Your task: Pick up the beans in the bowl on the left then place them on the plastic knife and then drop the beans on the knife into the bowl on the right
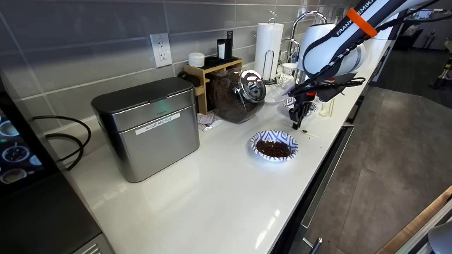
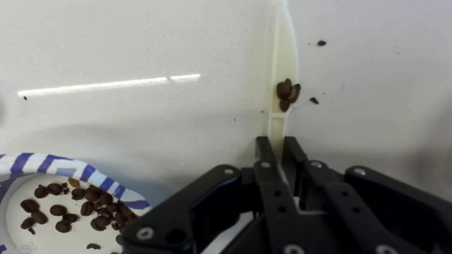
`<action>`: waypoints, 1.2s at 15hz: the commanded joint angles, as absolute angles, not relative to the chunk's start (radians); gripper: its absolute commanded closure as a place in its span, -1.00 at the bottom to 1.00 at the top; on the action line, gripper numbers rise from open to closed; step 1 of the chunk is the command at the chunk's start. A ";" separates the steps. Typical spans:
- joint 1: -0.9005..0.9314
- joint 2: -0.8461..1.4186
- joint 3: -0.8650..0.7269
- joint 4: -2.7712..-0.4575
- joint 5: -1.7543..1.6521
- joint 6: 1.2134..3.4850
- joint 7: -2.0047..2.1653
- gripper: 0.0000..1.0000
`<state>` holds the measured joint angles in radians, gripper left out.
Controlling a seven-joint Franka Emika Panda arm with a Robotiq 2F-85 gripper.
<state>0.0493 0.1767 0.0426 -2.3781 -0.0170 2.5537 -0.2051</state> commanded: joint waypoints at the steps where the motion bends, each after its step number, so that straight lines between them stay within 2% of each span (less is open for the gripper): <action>1: 0.044 0.181 0.050 -2.352 -0.030 2.492 -0.199 0.93; 18: 0.033 0.132 0.039 -2.301 -0.043 2.390 -0.203 0.93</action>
